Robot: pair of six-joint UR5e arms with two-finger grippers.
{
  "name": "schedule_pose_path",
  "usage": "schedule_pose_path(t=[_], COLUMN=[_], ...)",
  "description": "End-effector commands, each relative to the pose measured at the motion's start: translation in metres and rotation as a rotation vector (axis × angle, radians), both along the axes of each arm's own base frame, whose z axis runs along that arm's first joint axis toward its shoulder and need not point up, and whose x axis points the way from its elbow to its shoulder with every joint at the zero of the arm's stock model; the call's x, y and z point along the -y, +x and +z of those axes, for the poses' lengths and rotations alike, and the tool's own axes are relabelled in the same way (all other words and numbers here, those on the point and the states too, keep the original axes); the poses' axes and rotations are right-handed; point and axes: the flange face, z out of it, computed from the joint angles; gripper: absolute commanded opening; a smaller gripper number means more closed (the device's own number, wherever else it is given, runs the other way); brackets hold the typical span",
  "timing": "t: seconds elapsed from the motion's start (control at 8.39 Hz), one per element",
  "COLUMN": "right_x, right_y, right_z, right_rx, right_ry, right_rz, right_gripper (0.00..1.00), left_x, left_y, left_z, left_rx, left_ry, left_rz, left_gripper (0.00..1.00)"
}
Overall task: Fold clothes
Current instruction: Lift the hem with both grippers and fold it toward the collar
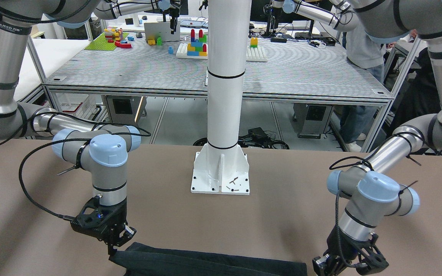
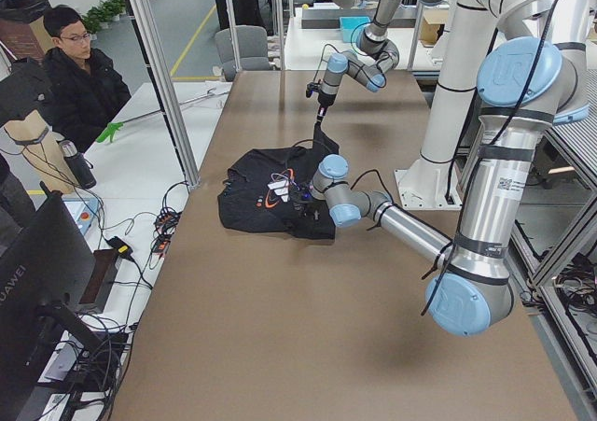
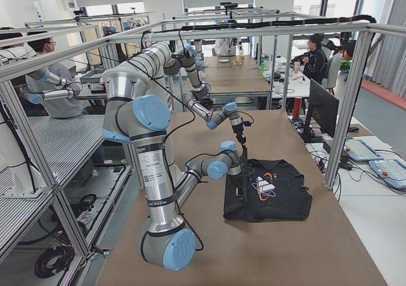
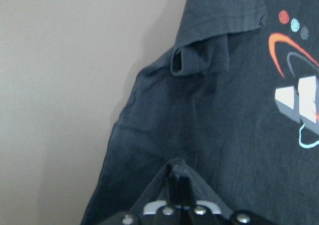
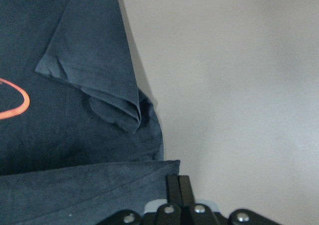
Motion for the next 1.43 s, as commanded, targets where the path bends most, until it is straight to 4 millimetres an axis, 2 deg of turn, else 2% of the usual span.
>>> schedule_pose_path(t=[0.0,0.12,0.24,0.36,0.48,0.6,0.72,0.83,1.07,1.19,1.31], right_x=[0.043,0.067,0.087,0.109,0.138,0.17,0.196,0.215,0.226,0.228,0.23], right_y=[0.027,0.022,0.011,0.019,0.022,0.009,0.0,-0.009,-0.019,-0.023,-0.027], right_z=[-0.006,-0.018,-0.021,-0.024,-0.023,-0.019,-0.022,-0.01,0.008,0.016,0.028], right_rx=[-0.02,-0.02,-0.033,-0.052,-0.086,-0.117,-0.112,-0.112,-0.099,-0.11,-0.104], right_ry=[0.027,0.033,0.025,0.04,0.057,0.053,0.065,0.067,0.075,0.067,0.076], right_rz=[0.047,0.065,0.071,0.076,0.064,0.053,0.063,0.067,0.078,0.075,0.075], right_gripper=[0.0,0.0,0.0,0.0,0.0,0.0,0.0,0.0,0.0,0.0,0.0], left_x=[0.034,0.038,0.04,0.046,0.066,0.088,0.111,0.128,0.151,0.165,0.177], left_y=[-0.04,-0.04,-0.04,-0.041,-0.034,-0.019,-0.015,-0.015,-0.006,0.005,0.015], left_z=[-0.011,-0.012,-0.01,-0.011,-0.013,-0.016,-0.017,-0.018,-0.013,-0.016,-0.008], left_rx=[-0.032,-0.03,-0.027,-0.025,-0.018,-0.006,0.013,0.031,0.053,0.061,0.084], left_ry=[-0.002,-0.001,-0.002,-0.004,-0.009,-0.017,-0.011,0.0,-0.003,-0.012,-0.022], left_rz=[-0.013,-0.021,-0.026,-0.034,-0.045,-0.047,-0.054,-0.054,-0.054,-0.051,-0.041], left_gripper=[0.0,0.0,0.0,0.0,0.0,0.0,0.0,0.0,0.0,0.0,0.0])
